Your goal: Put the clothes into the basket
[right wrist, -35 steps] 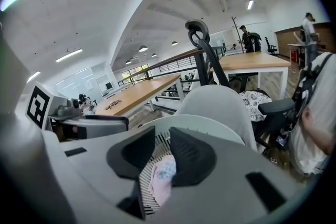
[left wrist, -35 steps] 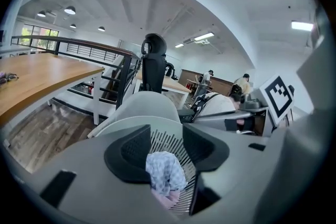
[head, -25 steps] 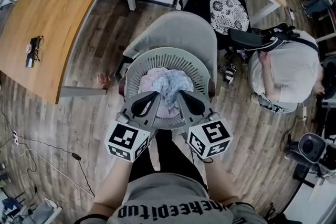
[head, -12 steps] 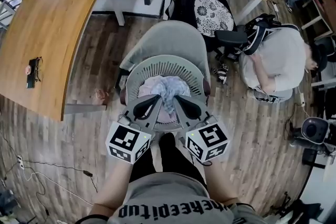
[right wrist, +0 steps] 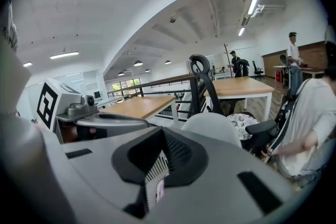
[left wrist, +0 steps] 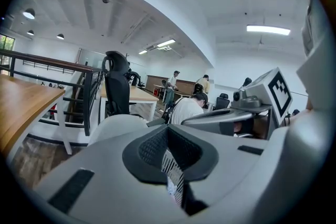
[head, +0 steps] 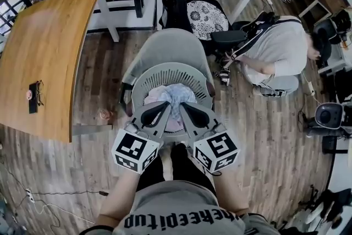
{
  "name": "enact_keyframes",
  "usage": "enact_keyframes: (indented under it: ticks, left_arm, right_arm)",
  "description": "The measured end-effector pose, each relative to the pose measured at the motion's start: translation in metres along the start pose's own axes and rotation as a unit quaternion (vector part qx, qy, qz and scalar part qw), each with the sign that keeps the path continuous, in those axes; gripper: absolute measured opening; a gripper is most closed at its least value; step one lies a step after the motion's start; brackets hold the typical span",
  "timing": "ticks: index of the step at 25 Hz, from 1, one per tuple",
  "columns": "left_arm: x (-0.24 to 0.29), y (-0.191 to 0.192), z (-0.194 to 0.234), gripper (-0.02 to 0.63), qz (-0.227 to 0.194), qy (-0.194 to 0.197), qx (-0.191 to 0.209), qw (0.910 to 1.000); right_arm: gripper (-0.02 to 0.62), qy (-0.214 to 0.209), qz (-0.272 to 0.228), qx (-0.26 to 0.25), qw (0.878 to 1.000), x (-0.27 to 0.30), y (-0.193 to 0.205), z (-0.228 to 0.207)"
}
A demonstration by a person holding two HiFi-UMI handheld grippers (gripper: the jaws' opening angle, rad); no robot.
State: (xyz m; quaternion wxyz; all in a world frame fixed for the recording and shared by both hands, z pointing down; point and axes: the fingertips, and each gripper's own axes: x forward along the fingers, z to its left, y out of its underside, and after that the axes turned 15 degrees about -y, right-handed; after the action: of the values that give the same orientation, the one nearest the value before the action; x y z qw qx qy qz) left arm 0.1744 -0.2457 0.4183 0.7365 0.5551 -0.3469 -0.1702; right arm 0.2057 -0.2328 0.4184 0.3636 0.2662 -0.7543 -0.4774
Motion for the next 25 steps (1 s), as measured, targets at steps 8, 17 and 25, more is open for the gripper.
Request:
enact_keyframes:
  ticks: [8,17,25]
  left_arm:
    - [-0.016,-0.016,-0.003,0.014,-0.022,0.038,0.019,0.9989]
    - [-0.036,-0.03,-0.006,0.014,-0.041,0.075,0.042,0.9955]
    - [-0.048,-0.037,-0.007,0.014,-0.055,0.094,0.058,0.9924]
  right_arm:
    - [0.011,0.03,-0.036,-0.009,0.999,-0.008,-0.019,0.019]
    - [0.011,0.061,-0.07,-0.017,0.996,-0.015,-0.033,0.042]
    - [0.011,0.081,-0.092,-0.021,0.992,-0.018,-0.039,0.054]
